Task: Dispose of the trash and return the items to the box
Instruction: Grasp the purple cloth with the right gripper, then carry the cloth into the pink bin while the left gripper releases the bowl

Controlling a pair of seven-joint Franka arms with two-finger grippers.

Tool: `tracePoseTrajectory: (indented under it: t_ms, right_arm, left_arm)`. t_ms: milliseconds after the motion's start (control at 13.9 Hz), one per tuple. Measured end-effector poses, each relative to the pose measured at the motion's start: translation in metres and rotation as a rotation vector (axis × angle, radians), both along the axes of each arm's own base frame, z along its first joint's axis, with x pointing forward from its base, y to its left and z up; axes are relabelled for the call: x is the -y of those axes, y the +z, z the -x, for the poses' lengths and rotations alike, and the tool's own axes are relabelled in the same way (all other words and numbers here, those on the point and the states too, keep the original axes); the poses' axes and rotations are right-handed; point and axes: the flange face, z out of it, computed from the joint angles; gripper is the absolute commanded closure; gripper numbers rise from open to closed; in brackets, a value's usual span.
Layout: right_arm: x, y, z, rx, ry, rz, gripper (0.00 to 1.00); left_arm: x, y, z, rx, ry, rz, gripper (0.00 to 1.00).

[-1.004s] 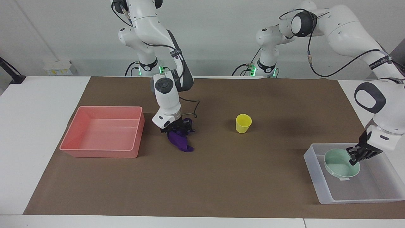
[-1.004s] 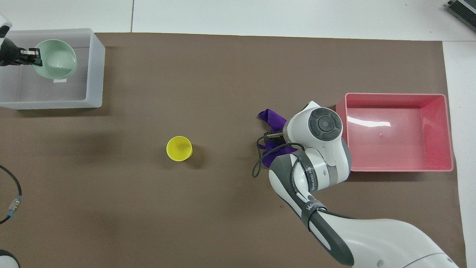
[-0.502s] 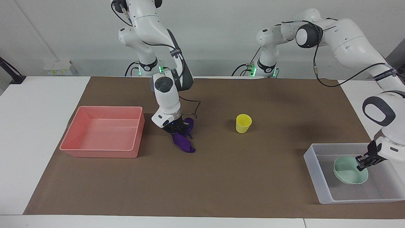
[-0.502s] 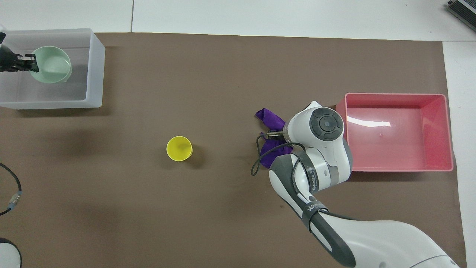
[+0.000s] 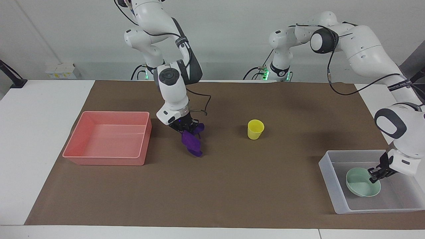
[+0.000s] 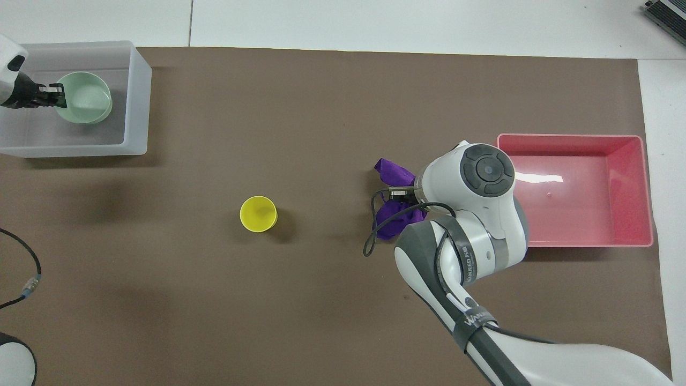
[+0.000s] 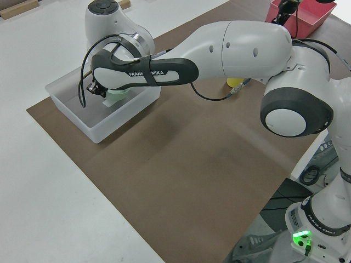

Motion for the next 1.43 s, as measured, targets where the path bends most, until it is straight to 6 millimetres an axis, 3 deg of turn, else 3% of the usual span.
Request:
tracePoseTrajectory:
  t_ms: [143, 215, 287, 430, 574, 789, 1004, 1148, 1291, 1435]
  right_arm:
    - [0.006, 0.040, 0.007, -0.028, -0.003, -0.004, 1.00]
    - [0.013, 0.062, 0.011, -0.042, -0.006, -0.006, 1.00]
    - [0.022, 0.081, 0.013, -0.047, -0.015, -0.010, 1.00]
    - [0.050, 0.116, 0.015, -0.048, -0.052, -0.020, 1.00]
    - [0.082, 0.146, 0.011, -0.045, -0.066, -0.014, 1.00]
    - [0.136, 0.177, 0.001, -0.023, -0.041, 0.012, 1.00]
    - [0.208, 0.173, -0.009, -0.006, -0.015, 0.022, 1.00]
    - [0.259, 0.155, -0.016, 0.037, -0.005, 0.031, 1.00]
    - [0.299, 0.117, -0.022, 0.080, 0.024, 0.049, 1.00]
    - [0.318, 0.069, -0.023, 0.083, 0.055, 0.064, 1.00]
  left_arm:
    - [0.000, -0.002, 0.001, -0.003, 0.000, 0.001, 0.64]
    - [0.000, -0.003, 0.001, -0.005, -0.001, 0.001, 0.63]
    - [0.000, -0.003, 0.001, -0.007, -0.001, -0.001, 0.54]
    - [0.001, -0.002, 0.001, -0.010, -0.004, -0.005, 0.25]
    - [0.002, 0.008, 0.001, 0.002, -0.009, -0.010, 0.05]
    - [0.014, 0.042, 0.003, 0.024, -0.029, -0.020, 0.01]
    - [0.043, 0.084, 0.011, 0.018, -0.067, -0.021, 0.00]
    - [0.067, 0.107, 0.025, 0.012, -0.097, -0.023, 0.00]
    - [0.094, 0.121, 0.046, -0.005, -0.131, -0.025, 0.00]
    - [0.133, 0.128, 0.072, -0.034, -0.175, -0.025, 0.00]
